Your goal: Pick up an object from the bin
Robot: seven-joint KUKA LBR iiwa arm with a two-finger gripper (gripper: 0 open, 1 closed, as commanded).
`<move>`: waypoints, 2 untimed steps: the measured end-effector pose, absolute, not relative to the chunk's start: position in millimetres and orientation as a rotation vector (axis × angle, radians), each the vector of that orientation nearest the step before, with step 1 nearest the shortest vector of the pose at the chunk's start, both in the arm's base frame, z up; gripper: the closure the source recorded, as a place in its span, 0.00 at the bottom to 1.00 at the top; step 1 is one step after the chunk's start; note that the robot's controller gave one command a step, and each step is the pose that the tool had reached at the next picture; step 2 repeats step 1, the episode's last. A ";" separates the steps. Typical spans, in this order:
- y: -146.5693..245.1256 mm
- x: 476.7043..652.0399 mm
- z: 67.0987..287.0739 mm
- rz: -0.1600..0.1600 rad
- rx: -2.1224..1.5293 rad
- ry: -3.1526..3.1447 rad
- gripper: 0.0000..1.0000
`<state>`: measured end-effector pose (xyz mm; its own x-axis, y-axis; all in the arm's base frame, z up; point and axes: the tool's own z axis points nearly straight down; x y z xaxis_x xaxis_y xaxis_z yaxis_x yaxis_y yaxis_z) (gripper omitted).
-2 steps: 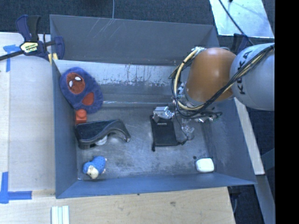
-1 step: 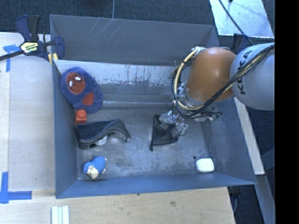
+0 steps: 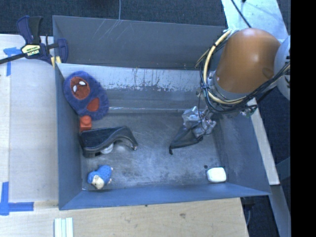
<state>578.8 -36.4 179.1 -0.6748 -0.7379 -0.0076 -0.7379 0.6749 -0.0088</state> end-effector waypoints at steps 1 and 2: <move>-43.0 556.1 332.6 -0.009 -1.234 2.876 1.00; -43.0 556.1 332.6 -0.009 -1.234 2.876 1.00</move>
Offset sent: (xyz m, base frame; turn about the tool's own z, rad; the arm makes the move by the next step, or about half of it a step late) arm -0.0245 -0.0061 0.1477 0.0156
